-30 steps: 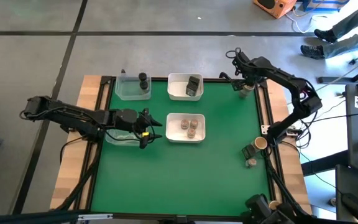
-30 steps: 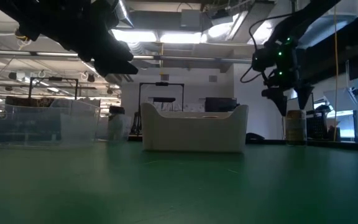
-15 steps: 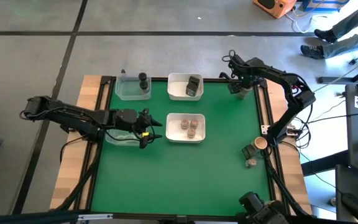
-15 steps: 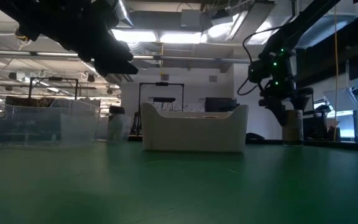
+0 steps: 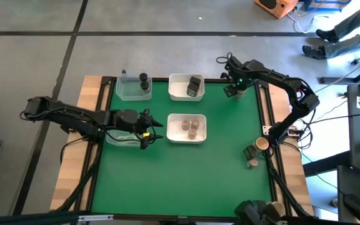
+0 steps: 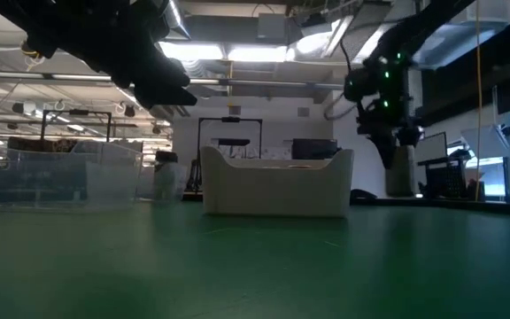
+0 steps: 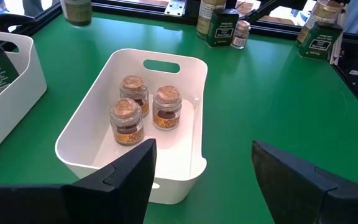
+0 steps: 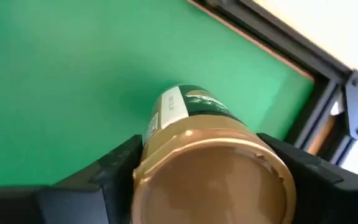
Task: Sort spices by type
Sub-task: Move the top light brown seasoning bottle to the center of the table
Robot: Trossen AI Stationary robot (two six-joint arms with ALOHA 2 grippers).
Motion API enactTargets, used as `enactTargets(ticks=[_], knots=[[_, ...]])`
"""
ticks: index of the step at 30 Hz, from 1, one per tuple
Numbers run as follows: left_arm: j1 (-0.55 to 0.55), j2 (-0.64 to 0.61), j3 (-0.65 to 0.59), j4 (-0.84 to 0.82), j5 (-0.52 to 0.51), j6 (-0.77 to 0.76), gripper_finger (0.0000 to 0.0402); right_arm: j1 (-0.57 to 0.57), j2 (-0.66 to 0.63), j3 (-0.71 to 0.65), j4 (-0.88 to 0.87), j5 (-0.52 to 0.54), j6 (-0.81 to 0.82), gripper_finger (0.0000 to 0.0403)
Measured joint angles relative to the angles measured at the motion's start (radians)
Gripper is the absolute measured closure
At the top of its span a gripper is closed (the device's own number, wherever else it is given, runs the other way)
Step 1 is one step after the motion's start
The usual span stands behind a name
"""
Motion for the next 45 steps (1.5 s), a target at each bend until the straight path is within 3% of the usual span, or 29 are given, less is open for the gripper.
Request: enactTargets(ticks=[15, 22, 29, 38, 45], knots=[[-0.035, -0.003, 0.000, 0.002, -0.005, -0.026, 0.0155, 0.424, -0.086, 0.207, 0.006, -0.026, 0.025, 0.0121], [-0.098, -0.003, 0.001, -0.011, -0.087, -0.025, 0.0155, 0.652, -0.086, 0.232, 0.079, -0.029, 0.054, 0.0121], [-0.164, -0.003, 0.001, -0.010, -0.150, -0.047, 0.0155, 0.884, -0.079, 0.232, 0.167, -0.109, 0.054, 0.0121], [-0.285, -0.003, 0.008, 0.002, -0.265, -0.088, 0.0155, 1.120, 0.027, 0.232, 0.279, -0.181, 0.089, 0.0121], [-0.375, -0.002, 0.028, 0.001, -0.317, -0.120, 0.0155, 1.202, 0.160, 0.250, 0.341, -0.201, 0.160, 0.0121]])
